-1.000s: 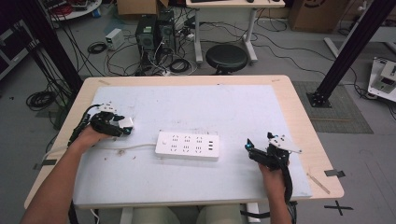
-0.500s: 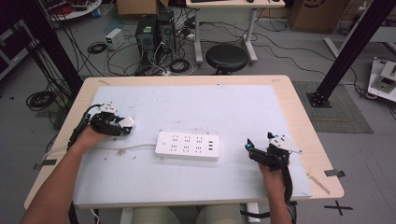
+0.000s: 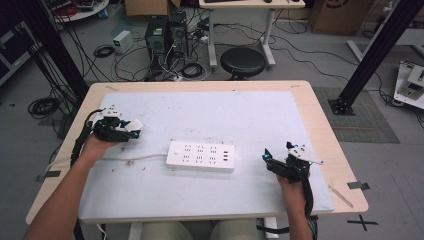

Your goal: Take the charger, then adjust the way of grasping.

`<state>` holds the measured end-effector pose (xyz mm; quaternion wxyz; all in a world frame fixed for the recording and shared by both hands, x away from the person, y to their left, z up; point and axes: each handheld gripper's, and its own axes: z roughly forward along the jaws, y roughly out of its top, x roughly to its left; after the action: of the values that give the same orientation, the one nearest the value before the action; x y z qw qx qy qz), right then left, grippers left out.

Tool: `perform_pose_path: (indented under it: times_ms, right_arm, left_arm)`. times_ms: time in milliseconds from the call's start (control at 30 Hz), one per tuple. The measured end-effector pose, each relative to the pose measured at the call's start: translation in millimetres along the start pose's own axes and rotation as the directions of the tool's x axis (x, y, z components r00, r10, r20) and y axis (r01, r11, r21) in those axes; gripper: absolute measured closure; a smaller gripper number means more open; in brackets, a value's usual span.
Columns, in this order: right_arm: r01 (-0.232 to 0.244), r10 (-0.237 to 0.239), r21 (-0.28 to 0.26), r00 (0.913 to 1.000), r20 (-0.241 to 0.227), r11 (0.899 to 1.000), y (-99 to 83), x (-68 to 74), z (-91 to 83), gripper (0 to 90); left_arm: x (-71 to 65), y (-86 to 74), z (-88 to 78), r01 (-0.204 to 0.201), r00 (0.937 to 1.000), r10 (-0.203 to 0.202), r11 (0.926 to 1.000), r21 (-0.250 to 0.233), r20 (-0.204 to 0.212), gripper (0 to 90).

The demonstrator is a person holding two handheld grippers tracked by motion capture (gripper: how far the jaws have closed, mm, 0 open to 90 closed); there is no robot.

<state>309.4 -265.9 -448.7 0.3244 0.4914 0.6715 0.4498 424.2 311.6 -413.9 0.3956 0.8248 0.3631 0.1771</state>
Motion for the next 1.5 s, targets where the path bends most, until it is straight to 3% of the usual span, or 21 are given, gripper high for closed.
perform_pose_path:
  times_ms: [133, 267, 400, 733, 767, 800, 933, 1067, 1500]
  right_arm:
    - [-0.006, 0.006, 0.0, 0.9999, -0.011, 1.0, 0.0, -0.8, 0.3, 15.5]
    - [-0.01, 0.01, 0.001, 0.9998, -0.017, 1.0, 0.0, -1.7, 0.2, 15.5]
    - [-0.011, 0.011, 0.0, 0.9997, -0.02, 1.0, -0.1, -1.0, -0.3, 15.5]
    - [-0.001, 0.0, -0.017, 0.9993, -0.038, 1.0, -0.9, -1.6, -1.5, 15.5]
    - [-0.001, 0.0, -0.017, 0.9993, -0.038, 1.0, -0.9, -1.6, -1.5, 15.5]
    - [-0.012, 0.011, -0.025, 0.9992, -0.038, 1.0, -1.3, -2.2, -2.6, 15.6]
    - [-0.001, 0.0, -0.029, 0.9991, -0.041, 1.0, -1.5, -1.9, -3.0, 15.6]
    - [0.002, -0.004, -0.03, 0.9989, -0.047, 1.0, -1.5, -1.4, -2.7, 15.5]
    - [-0.005, 0.003, -0.044, 0.9988, -0.049, 0.999, -2.2, -2.2, -4.0, 15.6]
  left_arm:
    - [-11.8, 1.8, -10.4, 0.03, 0.9985, -0.031, 0.9993, -0.021, -0.045, 42.5]
    - [-23.3, 1.2, -20.4, 0.051, 0.9971, -0.053, 0.9976, -0.048, -0.054, 42.5]
    - [-36.7, -0.3, -31.1, 0.077, 0.9947, -0.084, 0.991, -0.11, -0.059, 42.5]
    - [-72.8, -1.9, -47.7, 0.08, 0.9935, -0.095, 0.9737, -0.213, -0.062, 42.5]
    - [-72.8, -1.9, -47.7, 0.08, 0.9935, -0.095, 0.9737, -0.213, -0.062, 42.5]
    - [-84.8, -0.6, -51.1, 0.073, 0.9936, -0.091, 0.9709, -0.228, -0.067, 42.5]
    - [-97.8, 1.4, -54.0, 0.06, 0.9949, -0.078, 0.968, -0.244, -0.064, 42.5]
    - [-111.8, 2.3, -52.1, 0.044, 0.997, -0.058, 0.9686, -0.245, -0.052, 42.5]
    - [-141.4, 8.0, -46.2, -0.004, 0.9999, 0.0, 0.9643, -0.265, -0.016, 42.5]
